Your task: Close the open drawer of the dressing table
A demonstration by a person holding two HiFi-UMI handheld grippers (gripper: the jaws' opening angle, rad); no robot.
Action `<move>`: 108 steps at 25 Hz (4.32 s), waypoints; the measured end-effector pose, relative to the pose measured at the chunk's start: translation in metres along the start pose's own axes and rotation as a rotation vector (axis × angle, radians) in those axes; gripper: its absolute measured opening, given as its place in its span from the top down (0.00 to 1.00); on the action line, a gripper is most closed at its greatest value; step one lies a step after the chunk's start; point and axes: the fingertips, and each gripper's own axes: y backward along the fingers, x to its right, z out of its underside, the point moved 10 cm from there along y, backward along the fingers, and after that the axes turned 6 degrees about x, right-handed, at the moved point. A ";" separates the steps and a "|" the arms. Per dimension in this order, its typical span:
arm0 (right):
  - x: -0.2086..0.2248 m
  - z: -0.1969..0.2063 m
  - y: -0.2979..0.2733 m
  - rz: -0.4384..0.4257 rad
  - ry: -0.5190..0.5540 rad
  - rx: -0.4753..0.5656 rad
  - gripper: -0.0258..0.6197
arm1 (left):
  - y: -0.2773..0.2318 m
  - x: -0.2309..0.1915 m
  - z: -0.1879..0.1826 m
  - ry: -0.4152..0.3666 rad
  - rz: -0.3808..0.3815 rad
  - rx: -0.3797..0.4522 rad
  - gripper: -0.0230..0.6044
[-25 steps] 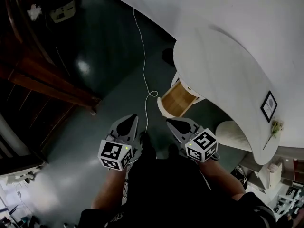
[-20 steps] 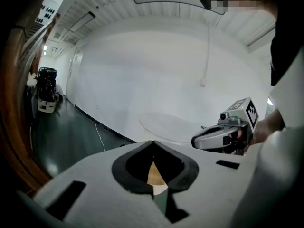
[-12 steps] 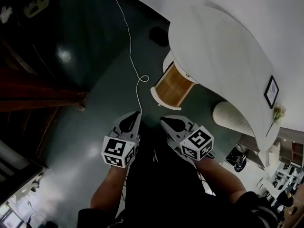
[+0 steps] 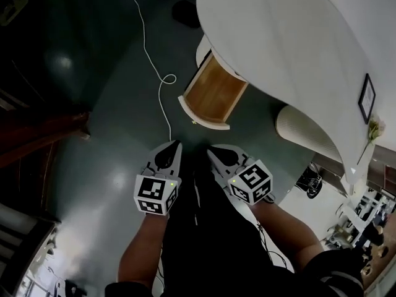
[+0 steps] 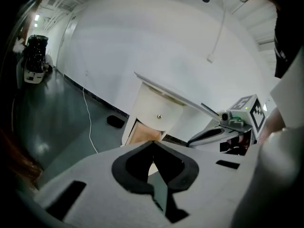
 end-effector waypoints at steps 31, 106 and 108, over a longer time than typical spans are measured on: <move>0.134 0.172 -0.076 0.132 -0.123 0.016 0.95 | -0.180 -0.056 0.167 -0.100 0.097 -0.103 0.84; 0.088 0.034 0.031 0.238 -0.079 0.111 0.95 | -0.184 0.007 -0.036 -0.257 0.159 0.041 0.89; 0.072 0.007 0.044 0.224 -0.050 0.105 0.95 | -0.150 0.019 -0.060 -0.262 0.144 0.060 0.90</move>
